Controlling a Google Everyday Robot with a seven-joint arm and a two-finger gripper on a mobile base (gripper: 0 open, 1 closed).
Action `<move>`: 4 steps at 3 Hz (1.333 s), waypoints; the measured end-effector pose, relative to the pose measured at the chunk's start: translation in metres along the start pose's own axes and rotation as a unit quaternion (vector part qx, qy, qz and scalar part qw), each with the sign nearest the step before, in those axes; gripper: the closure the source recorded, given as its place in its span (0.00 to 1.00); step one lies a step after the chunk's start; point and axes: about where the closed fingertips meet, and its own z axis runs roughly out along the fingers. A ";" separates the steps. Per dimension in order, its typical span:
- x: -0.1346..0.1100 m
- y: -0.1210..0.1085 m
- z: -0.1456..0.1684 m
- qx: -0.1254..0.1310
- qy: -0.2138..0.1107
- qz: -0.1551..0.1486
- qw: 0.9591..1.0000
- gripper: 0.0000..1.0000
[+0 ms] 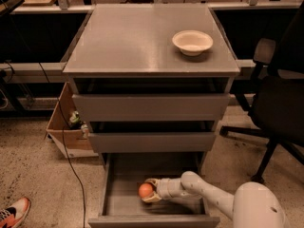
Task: Place orange into bottom drawer
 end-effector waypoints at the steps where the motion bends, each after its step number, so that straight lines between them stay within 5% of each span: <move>1: 0.000 0.000 0.000 0.000 0.000 0.000 1.000 0.37; 3: 0.000 0.000 0.000 0.000 0.000 0.000 1.000 0.00; 4: 0.000 0.000 0.000 0.000 0.000 0.000 1.000 0.00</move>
Offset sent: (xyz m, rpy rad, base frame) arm 0.0000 0.0000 0.0000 0.0000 0.0000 0.0000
